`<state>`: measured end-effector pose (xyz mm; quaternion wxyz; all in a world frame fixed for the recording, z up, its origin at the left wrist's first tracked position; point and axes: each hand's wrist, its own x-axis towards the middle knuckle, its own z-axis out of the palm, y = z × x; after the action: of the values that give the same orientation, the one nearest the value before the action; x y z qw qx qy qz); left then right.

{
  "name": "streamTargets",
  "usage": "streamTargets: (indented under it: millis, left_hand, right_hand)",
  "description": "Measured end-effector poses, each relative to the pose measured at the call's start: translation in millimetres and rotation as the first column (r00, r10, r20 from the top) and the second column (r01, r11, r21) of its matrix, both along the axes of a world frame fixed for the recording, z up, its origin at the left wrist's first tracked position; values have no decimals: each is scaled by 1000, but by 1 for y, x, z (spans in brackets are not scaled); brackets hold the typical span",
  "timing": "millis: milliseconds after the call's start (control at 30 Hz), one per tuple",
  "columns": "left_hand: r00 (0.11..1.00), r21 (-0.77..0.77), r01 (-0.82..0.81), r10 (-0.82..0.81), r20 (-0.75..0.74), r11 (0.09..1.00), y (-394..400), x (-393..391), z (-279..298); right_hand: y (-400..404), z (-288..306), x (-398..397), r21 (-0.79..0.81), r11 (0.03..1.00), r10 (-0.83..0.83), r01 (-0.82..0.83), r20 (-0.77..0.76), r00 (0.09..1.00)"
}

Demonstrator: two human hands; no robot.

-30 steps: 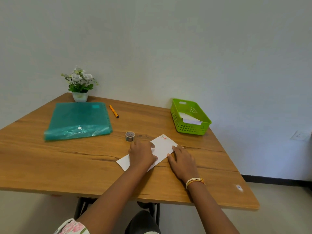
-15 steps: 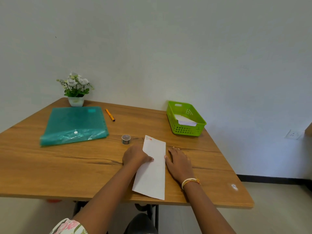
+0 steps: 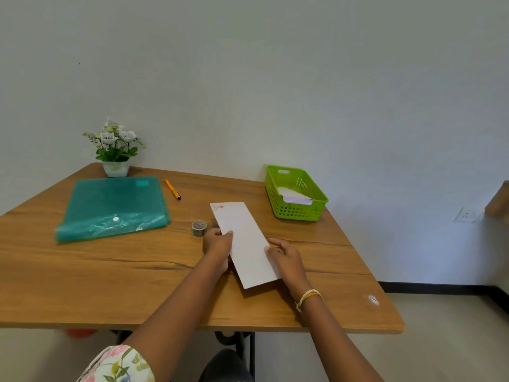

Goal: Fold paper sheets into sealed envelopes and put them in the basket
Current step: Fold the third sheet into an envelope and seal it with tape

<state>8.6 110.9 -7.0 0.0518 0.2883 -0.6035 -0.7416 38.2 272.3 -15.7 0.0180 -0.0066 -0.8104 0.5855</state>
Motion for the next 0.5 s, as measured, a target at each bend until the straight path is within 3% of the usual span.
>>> streamTargets:
  millis: [100,200,267,367,433,500]
  left_hand:
    - [998,138,-56,56,3,989,2,-6,-4]
    - [992,179,-119,123,-10,977,6,-8,-3]
    - [991,194,-112,125,-52,975,11,-10,0]
    - [981,208,22,18,-191,978,18,-9,1]
    - [955,-31,90,-95,-282,995,19,-6,-2]
    - [897,-450,112,-285,-338,886,15,-4,-12]
  right_hand:
    - [6,8,1,-115,990,-70,87,140,988]
    - [4,19,4,-291,955,61,57,379,924]
    - [2,21,3,-367,927,70,80,379,923]
    - [1,24,0,-446,887,6,122,276,961]
    - [2,30,-4,-483,866,-40,127,187,982]
    - [5,40,-10,-509,852,-74,123,117,990]
